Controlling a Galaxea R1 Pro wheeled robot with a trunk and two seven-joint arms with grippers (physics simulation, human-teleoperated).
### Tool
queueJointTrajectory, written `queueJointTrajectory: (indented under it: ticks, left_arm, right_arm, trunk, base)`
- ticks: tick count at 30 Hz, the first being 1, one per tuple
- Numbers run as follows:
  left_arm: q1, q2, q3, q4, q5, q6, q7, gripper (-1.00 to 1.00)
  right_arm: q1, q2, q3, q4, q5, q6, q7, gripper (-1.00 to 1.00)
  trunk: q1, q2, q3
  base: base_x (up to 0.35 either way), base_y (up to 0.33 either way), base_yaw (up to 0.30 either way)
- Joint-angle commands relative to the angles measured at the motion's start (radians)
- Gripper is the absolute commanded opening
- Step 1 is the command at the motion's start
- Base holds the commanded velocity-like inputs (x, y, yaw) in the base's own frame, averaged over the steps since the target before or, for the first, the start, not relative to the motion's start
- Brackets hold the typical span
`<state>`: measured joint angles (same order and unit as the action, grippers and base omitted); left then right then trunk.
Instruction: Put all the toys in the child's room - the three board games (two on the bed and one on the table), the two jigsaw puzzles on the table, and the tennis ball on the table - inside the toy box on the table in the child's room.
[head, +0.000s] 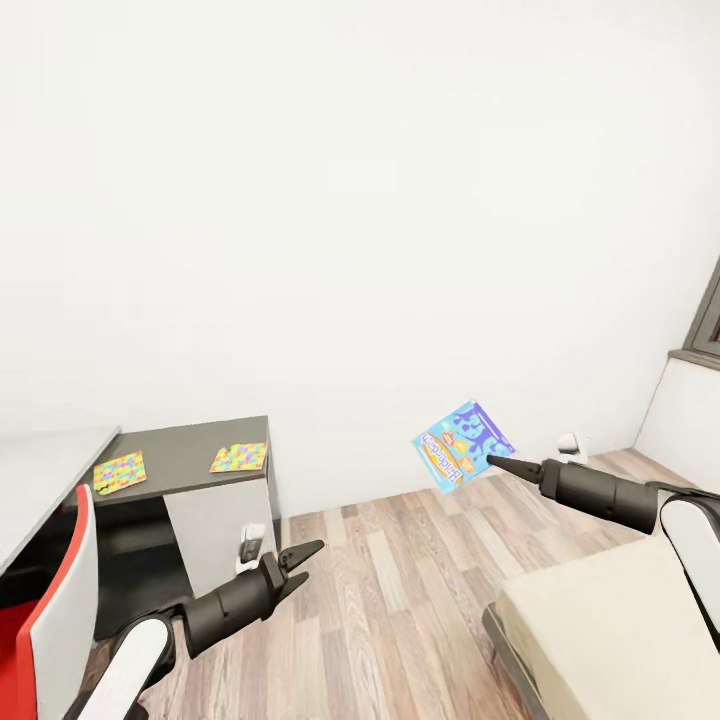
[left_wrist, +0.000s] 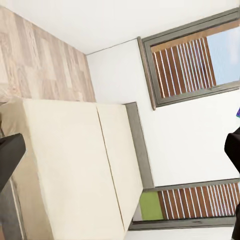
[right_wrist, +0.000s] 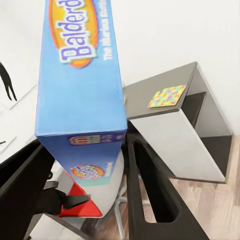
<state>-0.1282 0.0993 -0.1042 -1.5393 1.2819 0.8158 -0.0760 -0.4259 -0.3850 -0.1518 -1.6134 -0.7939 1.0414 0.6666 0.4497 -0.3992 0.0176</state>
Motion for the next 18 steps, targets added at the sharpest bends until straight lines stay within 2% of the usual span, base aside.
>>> queueJointTrajectory:
  ticks: [1,9,18]
  left_arm:
    - [-0.001,0.0,-0.001,0.001,-0.004,0.002,-0.005,1.0]
    - [-0.001,0.0,-0.001,0.001,-0.004,0.002,-0.005,1.0]
    - [-0.001,0.0,0.0,0.001,-0.004,0.002,-0.005,1.0]
  right_arm:
    - [0.0,0.0,-0.002,0.0,-0.001,0.006,0.007,-1.0]
    - [0.0,0.0,-0.002,0.0,-0.001,0.006,0.007,-1.0]
    - [0.002,0.001,-0.007,0.0,-0.002,0.006,0.007,-1.0]
  trunk:
    - [0.0,-0.001,0.0]
    - [0.0,-0.001,-0.001]
    - [0.0,-0.001,-0.002]
  base:
    - [0.0,0.0,0.3]
    - [0.0,0.0,0.287]
    - [0.0,0.0,0.108]
